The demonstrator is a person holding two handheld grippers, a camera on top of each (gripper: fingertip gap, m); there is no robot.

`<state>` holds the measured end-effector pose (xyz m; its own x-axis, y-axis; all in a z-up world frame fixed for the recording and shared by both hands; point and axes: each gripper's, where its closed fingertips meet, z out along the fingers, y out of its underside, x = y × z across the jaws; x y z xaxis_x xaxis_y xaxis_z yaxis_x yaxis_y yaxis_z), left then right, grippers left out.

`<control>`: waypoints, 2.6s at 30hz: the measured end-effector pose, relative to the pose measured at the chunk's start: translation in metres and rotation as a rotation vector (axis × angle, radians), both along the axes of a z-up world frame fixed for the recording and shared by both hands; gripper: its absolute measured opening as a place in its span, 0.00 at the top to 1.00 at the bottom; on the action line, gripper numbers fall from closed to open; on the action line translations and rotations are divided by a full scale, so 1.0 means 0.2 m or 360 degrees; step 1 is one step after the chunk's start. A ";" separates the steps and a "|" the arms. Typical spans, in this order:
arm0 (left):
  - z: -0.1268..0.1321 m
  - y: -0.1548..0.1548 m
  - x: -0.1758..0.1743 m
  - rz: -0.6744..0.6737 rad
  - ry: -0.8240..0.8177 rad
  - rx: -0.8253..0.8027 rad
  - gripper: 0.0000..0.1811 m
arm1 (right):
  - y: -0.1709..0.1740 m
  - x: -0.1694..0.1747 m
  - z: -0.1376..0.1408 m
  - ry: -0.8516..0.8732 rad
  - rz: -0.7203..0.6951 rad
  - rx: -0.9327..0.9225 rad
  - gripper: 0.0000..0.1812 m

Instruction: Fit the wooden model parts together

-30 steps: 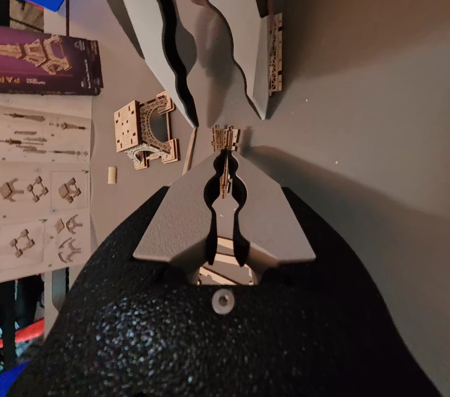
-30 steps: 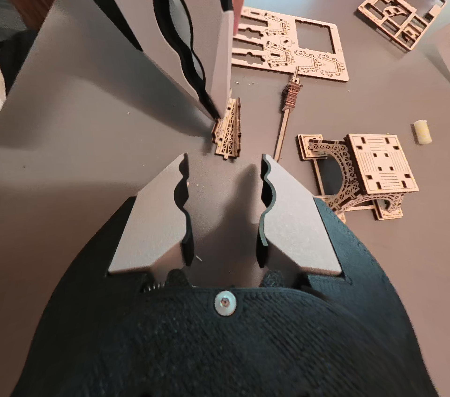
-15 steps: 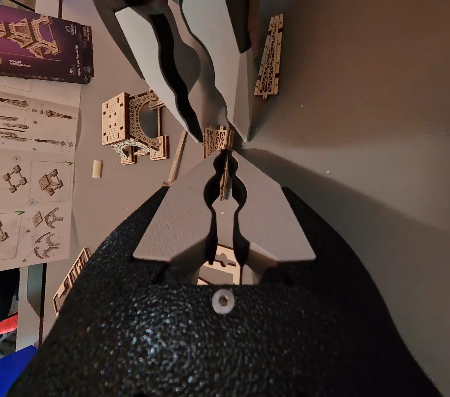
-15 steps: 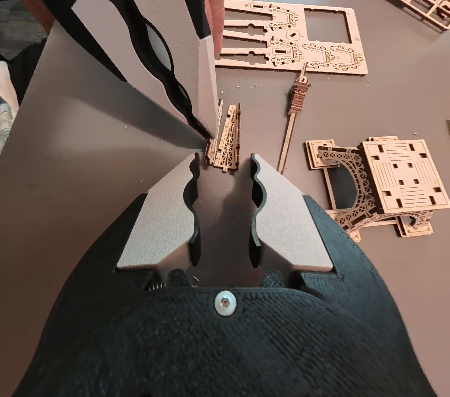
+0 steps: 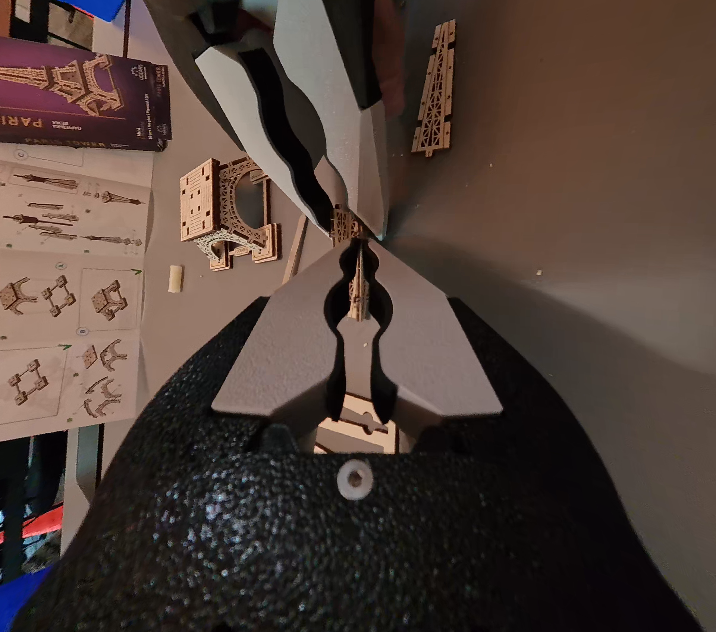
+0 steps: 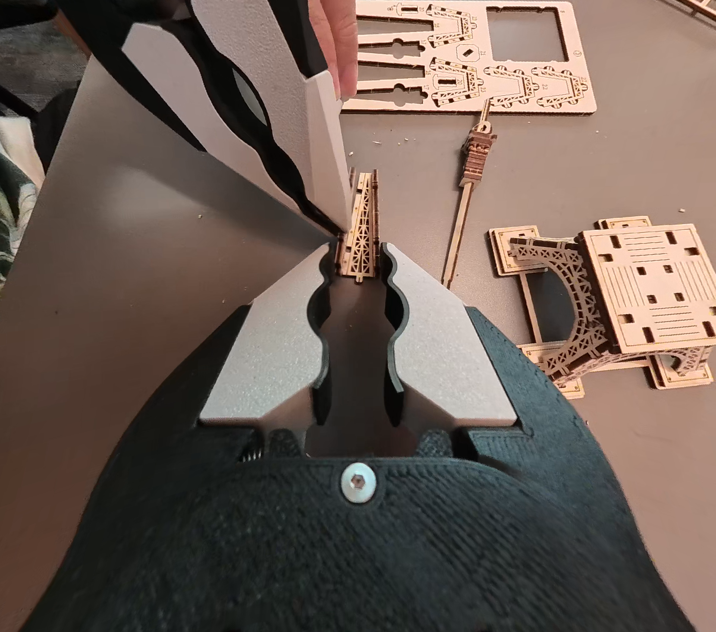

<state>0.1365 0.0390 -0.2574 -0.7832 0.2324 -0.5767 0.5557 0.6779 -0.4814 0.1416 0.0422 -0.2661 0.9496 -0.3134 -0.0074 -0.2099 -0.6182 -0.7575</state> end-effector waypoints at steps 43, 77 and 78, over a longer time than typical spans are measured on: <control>-0.04 0.16 0.10 0.0306 0.0709 -0.0052 0.81 | 0.00 0.00 0.01 -0.0146 0.0155 -0.0022 0.77; -0.06 0.11 0.05 0.0111 0.1019 -0.0047 0.87 | -0.01 -0.06 0.05 -0.0429 -0.0015 -0.0084 0.99; -0.06 0.11 0.05 0.0112 0.1021 -0.0047 0.88 | -0.01 -0.06 0.05 -0.0405 -0.0025 -0.0070 0.99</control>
<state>0.1467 0.0610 -0.2688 -0.9873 0.1590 0.0058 0.1058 0.6835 -0.7223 0.1304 0.0403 -0.2563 0.9142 -0.3228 0.2450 -0.0259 -0.6498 -0.7596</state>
